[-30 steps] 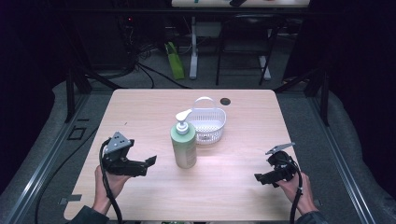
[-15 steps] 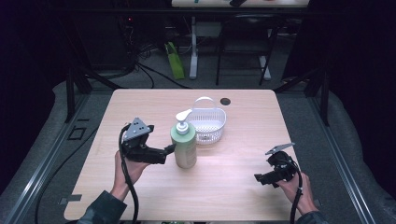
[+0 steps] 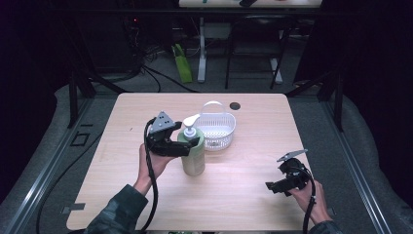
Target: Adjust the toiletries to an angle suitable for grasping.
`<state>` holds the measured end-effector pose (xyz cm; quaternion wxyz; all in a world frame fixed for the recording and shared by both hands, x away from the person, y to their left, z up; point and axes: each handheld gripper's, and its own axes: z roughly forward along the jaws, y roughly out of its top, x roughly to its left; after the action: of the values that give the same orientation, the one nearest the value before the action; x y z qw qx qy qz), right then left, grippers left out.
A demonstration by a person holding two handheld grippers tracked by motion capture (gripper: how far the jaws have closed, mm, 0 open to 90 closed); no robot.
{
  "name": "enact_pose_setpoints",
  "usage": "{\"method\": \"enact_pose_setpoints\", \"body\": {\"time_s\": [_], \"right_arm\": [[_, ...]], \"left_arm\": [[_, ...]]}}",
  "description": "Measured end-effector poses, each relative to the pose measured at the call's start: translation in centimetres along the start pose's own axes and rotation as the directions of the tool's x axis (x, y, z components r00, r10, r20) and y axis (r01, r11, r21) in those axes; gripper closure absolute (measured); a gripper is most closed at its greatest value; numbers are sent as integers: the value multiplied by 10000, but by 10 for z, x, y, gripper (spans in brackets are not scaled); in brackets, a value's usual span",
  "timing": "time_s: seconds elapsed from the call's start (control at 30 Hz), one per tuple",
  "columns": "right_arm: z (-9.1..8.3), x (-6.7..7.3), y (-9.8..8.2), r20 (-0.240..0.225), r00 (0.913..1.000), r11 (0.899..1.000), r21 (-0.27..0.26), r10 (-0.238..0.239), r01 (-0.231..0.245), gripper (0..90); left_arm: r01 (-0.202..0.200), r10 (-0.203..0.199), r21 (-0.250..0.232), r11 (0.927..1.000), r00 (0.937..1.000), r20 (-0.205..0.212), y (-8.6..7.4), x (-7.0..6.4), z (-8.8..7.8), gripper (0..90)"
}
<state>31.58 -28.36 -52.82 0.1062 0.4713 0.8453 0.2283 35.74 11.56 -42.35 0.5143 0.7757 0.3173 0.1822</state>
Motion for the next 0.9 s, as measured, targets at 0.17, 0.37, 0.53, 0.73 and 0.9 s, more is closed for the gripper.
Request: {"method": "enact_pose_setpoints", "body": {"time_s": [0.17, 0.37, 0.53, 0.73, 0.9], "right_arm": [[0, 1, 0, -10, 10000, 10000, -5, 27, -27, 61], [0, 0, 0, -14, 10000, 10000, 1, -6, 6, 61], [-2, 2, 0, 40, 10000, 9999, -58, -91, 91, 63], [0, 1, 1, -8, 10000, 10000, 29, -37, 37, 64], [0, 2, 1, -14, 10000, 10000, 9, -23, 23, 64]], "left_arm": [[252, -252, -369, 9990, 9997, 19, 3, 3, 4, 269], [325, -342, -672, 9972, 9991, -256, 7, 4, 7, 381], [497, -559, -866, 9950, 9960, -698, 7, 0, 10, 494], [347, -447, -1138, 9929, 9952, -867, 9, -5, 10, 549], [352, -468, -1267, 9913, 9948, -902, 8, -8, 11, 616]]}}
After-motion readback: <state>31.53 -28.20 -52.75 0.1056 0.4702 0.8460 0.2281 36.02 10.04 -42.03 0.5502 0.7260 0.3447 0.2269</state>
